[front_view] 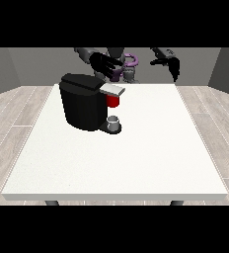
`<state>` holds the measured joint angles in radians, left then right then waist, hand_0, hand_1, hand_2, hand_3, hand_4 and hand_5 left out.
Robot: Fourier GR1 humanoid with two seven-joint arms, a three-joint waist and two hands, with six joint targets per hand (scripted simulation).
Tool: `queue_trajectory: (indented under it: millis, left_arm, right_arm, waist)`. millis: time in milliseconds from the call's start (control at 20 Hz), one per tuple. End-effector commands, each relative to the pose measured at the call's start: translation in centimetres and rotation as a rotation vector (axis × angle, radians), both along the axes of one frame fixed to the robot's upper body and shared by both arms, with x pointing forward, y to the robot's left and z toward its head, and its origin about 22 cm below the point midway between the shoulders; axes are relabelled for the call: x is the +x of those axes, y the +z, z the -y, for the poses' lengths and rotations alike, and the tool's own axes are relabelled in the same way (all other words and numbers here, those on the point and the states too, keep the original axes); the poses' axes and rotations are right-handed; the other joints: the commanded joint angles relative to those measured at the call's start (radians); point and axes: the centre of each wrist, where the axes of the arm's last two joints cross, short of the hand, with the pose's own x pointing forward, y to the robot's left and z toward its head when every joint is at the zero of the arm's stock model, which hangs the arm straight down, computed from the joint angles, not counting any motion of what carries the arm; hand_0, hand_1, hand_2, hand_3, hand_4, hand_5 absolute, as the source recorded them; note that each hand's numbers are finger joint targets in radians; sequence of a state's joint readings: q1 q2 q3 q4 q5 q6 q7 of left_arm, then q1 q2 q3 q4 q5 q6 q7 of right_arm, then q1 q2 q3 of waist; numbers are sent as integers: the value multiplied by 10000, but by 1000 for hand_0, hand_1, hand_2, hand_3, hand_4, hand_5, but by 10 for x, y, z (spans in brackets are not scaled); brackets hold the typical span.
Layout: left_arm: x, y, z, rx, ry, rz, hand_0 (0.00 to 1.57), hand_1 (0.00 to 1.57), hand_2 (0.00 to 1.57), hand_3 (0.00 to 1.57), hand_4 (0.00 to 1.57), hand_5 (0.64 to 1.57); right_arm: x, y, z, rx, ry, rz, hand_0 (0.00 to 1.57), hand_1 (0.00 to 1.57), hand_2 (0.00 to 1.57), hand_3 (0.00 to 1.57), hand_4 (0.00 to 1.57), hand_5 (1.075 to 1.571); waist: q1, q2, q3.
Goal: Insert the coffee pod into the coffee machine and close the lid
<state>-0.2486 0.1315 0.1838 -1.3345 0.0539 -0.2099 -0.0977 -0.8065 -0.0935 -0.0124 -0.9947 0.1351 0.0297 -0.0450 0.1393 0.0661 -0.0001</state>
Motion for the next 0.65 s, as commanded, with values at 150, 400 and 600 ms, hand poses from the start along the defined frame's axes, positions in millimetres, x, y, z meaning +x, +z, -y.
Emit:
queue_trajectory:
  millis: [150,400,600]
  left_arm:
    - [-10,-10,-16,83,124,-116,0,0,0,0,121,1571]
    - [-15,-29,-5,-40,799,-390,0,0,0,0,165,1571]
    - [-26,-38,20,-315,454,-396,0,0,0,0,192,1571]
  right_arm:
    - [-18,-20,-22,630,1390,-53,0,0,0,0,132,1571]
    - [-61,-72,-26,1983,1929,-532,0,0,0,0,269,1571]
    - [-77,-97,-11,2692,651,-1380,0,0,0,0,157,1571]
  waist:
    - [-503,-719,1]
    - [-1124,-1432,2]
    - [-1106,-1747,4]
